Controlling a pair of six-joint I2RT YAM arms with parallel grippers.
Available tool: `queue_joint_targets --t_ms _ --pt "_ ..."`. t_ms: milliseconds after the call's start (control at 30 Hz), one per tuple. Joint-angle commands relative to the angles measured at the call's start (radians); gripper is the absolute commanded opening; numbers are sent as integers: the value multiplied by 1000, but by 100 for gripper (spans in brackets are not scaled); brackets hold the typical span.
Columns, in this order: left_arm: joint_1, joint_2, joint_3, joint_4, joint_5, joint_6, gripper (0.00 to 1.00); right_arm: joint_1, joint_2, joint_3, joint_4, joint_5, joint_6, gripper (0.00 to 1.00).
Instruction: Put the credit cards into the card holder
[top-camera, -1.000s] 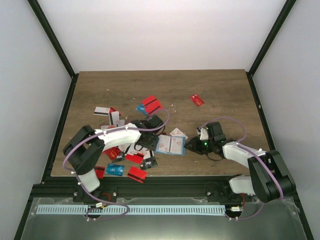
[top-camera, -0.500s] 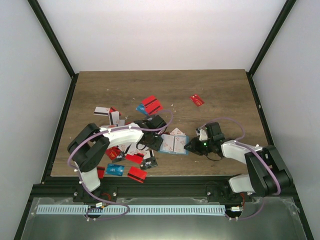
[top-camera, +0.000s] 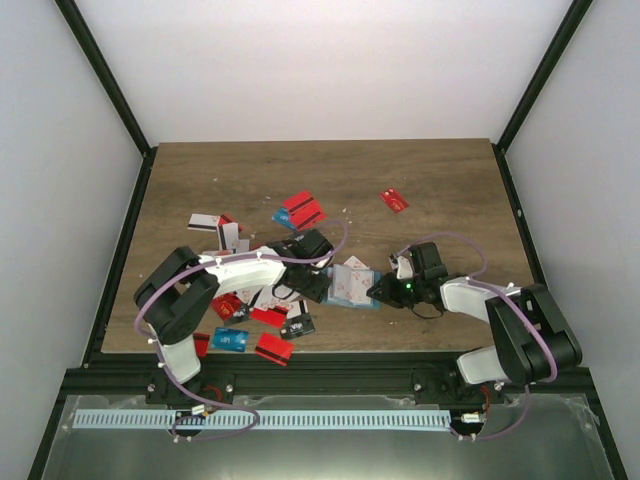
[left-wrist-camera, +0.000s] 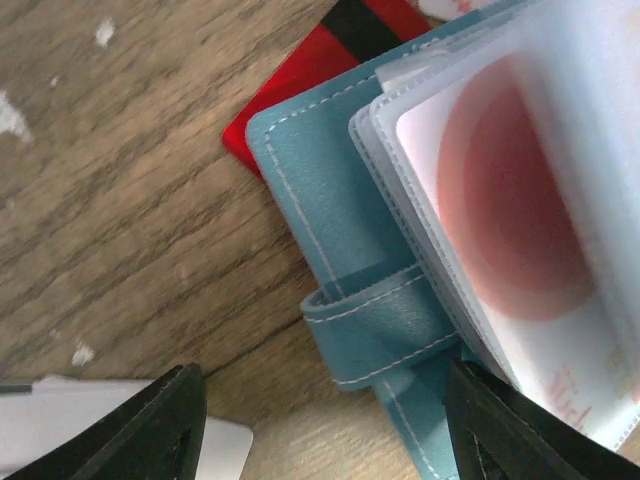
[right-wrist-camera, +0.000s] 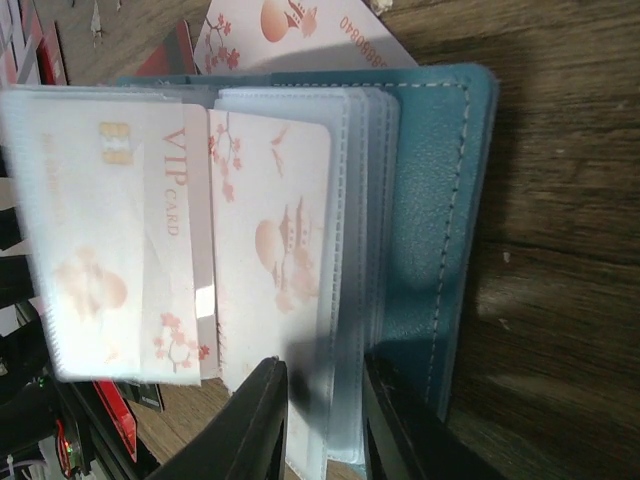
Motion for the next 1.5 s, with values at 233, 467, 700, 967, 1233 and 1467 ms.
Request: queue_joint_targets --t_ms 233,467,700,967,1233,1467 --pt "-4 41 -30 210 90 39 43 9 32 35 -6 0 -29 22" --pt "-5 37 -46 229 74 35 21 8 36 58 -28 9 -37 21" --pt "0 -5 -92 270 57 -101 9 6 15 92 -64 19 -44 21" --pt "6 -43 -183 406 114 -215 4 7 6 113 -72 -10 -45 21" --pt "8 -51 -199 438 155 -253 4 7 -19 163 -102 -39 -60 26" --pt "7 -106 -185 306 64 -166 32 -4 -66 206 -234 215 -83 49"
